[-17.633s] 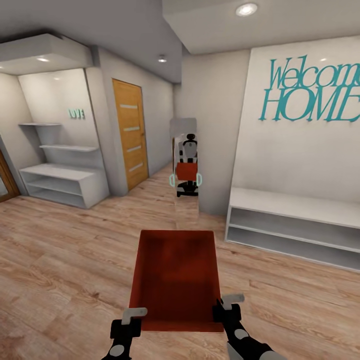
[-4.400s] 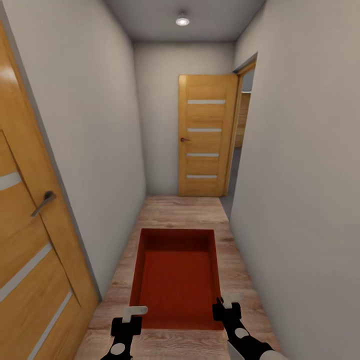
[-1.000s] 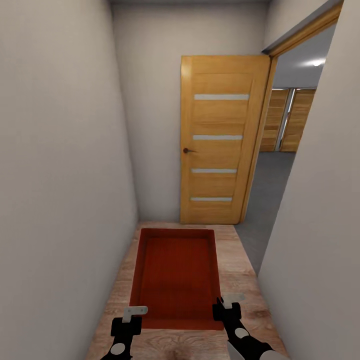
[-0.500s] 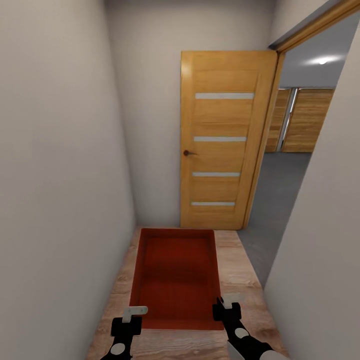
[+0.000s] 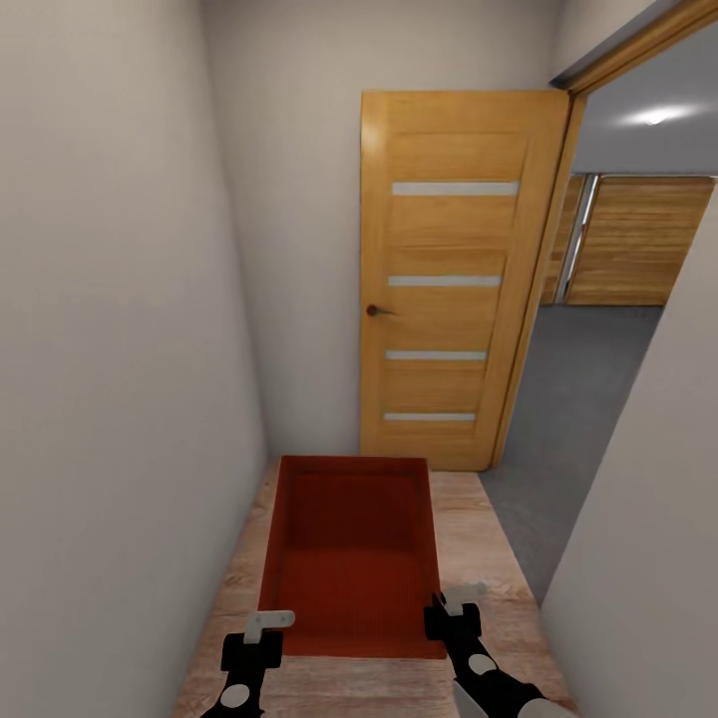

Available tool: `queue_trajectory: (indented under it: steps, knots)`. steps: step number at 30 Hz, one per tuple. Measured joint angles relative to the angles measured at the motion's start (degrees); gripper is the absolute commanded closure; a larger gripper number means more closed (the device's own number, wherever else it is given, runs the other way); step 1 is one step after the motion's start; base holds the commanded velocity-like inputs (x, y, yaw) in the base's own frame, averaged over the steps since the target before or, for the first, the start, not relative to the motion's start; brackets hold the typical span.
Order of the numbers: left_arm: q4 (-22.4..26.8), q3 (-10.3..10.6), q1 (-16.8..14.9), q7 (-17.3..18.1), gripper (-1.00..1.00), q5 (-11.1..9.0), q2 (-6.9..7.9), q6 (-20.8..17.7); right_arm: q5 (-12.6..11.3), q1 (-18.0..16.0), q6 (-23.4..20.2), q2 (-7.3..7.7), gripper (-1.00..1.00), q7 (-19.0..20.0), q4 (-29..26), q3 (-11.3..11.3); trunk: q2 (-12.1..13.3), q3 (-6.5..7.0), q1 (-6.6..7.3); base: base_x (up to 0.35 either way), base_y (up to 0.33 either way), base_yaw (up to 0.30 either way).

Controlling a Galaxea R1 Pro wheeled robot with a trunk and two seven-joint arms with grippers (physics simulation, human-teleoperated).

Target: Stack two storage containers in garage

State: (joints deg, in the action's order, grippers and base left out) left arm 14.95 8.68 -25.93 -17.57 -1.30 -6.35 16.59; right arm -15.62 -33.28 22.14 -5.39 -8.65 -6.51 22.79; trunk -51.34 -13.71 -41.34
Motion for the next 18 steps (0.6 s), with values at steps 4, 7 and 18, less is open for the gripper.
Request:
queue_trajectory:
  steps: [4, 7, 18]
  knots:
    - [0.0, 0.0, 0.0, 0.0, 1.0, 0.0, 0.0, 0.1, 0.0, 0.0, 0.1, 0.0, 1.0, 0.0, 0.0, 0.0, 0.0, 0.0, 0.0, 0.322, 0.0, 0.0]
    - [0.0, 0.0, 0.0, 0.0, 1.0, 0.0, 0.0, 0.2, 0.1, 0.0, 0.1, 0.0, 1.0, 0.0, 0.0, 0.0, 0.0, 0.0, 0.0, 0.322, 0.0, 0.0]
    - [0.0, 0.1, 0.0, -0.1, 1.0, 0.0, 0.0, 0.4, 0.1, 0.0, 0.2, 0.02, 1.0, -0.1, -0.2, 0.0, 0.0, 0.0, -0.02, 0.25, 0.035, -0.165]
